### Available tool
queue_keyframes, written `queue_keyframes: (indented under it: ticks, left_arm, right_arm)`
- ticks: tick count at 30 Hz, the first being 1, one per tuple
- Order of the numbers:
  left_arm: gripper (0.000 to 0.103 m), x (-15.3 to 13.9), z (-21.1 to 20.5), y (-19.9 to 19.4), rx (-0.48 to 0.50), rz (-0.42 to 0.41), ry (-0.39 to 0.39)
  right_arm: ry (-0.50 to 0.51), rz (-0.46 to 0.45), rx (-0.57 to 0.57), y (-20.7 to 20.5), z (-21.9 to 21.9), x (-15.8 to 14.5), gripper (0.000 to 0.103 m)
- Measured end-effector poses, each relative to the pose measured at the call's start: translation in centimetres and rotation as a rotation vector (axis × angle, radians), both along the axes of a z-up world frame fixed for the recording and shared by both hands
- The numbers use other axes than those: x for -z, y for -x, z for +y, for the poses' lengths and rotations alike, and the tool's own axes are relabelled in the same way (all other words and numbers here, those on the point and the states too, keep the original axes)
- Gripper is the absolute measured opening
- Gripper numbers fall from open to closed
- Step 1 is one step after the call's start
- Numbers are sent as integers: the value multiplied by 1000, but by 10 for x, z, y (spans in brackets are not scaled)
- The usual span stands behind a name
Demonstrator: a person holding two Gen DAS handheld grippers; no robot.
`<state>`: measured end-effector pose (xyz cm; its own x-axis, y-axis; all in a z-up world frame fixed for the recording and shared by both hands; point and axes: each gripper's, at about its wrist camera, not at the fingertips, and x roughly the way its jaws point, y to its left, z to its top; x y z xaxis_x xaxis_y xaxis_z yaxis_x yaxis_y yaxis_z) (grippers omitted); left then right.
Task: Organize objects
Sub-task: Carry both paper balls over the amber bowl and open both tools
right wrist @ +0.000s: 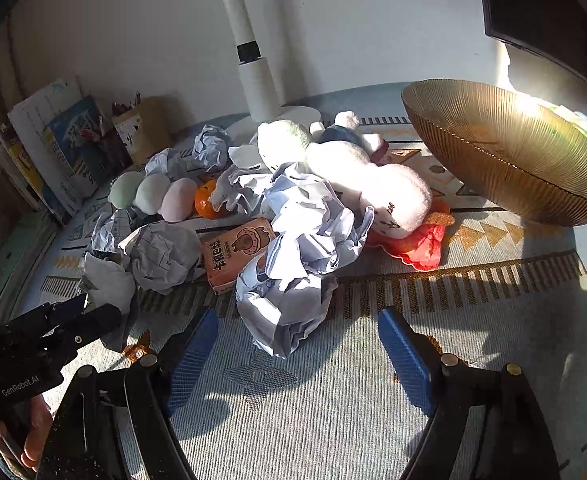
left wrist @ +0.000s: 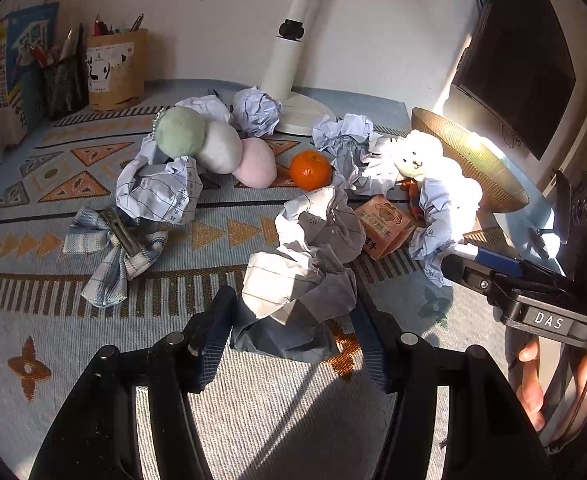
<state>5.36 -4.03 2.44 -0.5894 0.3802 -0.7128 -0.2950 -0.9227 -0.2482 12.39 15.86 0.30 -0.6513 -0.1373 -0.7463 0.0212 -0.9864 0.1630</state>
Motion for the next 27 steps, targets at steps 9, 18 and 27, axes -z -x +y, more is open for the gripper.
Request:
queue_keyframes:
  ticks: [9, 18, 27]
  left_arm:
    - [56, -5, -1, -8, -1, 29, -12]
    - [56, -44, 17, -33, 49, 126, -51]
    - [56, -111, 120, 3, 219, 254, -54]
  right_arm:
    - [121, -31, -165, -14, -12, -4, 47]
    - [164, 107, -144, -65, 25, -55, 47]
    - [37, 271, 149, -60, 125, -103, 48]
